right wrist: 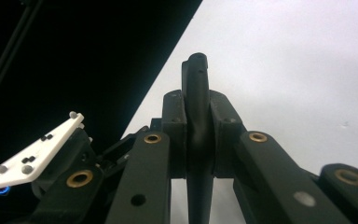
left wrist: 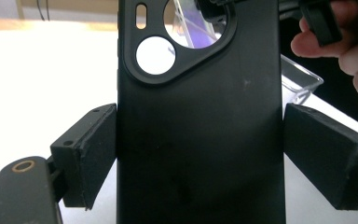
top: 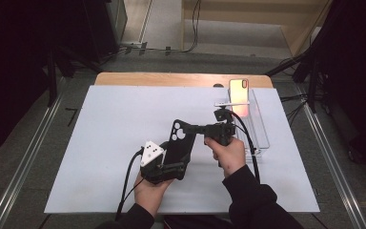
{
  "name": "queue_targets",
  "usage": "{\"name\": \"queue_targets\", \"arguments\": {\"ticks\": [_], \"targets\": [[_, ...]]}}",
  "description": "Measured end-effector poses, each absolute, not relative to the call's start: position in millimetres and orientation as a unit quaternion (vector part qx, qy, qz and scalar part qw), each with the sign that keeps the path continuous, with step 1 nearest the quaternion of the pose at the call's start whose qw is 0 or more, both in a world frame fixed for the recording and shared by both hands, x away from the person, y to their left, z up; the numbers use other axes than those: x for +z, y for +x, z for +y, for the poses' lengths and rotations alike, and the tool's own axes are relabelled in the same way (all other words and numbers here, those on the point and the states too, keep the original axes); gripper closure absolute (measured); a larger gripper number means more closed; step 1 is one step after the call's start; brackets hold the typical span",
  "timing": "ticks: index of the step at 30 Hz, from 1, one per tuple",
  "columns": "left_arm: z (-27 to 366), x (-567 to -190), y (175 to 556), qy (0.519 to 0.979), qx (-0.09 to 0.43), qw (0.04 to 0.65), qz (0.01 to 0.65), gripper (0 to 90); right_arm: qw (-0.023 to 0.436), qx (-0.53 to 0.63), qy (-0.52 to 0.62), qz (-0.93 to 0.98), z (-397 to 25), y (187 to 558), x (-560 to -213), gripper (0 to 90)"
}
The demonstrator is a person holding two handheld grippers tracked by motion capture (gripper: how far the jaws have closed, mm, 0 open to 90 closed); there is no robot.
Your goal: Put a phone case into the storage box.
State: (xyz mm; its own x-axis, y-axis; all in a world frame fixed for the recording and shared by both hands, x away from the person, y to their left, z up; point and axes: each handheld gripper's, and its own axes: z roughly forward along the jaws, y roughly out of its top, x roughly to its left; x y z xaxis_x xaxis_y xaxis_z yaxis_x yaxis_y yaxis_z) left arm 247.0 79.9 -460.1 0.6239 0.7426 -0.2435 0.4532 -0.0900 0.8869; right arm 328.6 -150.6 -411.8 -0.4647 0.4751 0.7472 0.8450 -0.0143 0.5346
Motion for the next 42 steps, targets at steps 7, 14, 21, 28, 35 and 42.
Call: {"name": "queue_targets", "arguments": {"ticks": [7, 14, 21, 28, 35, 42], "targets": [[82, -454, 250, 0.750, 0.112, 0.511, 0.404, 13.4, 0.143, -0.521, -0.484, -0.689, -158, 329, -407, 77.4], [86, -444, 256, 0.769, 0.067, 0.494, 0.400, 13.5, 0.107, -0.517, -0.462, -0.713, -163, 326, -400, 77.4], [95, -437, 265, 0.783, 0.013, 0.484, 0.390, 14.6, 0.087, -0.515, -0.435, -0.734, -166, 323, -396, 77.4], [99, -428, 273, 0.803, -0.005, 0.470, 0.365, 14.5, 0.080, -0.515, -0.412, -0.747, -169, 320, -397, 77.3], [102, -423, 282, 0.815, -0.024, 0.452, 0.363, 14.5, 0.071, -0.516, -0.393, -0.758, -175, 317, -397, 77.3], [106, -415, 295, 0.823, -0.054, 0.443, 0.350, 17.1, 0.069, -0.518, -0.377, -0.765, -178, 315, -395, 77.2]]}}
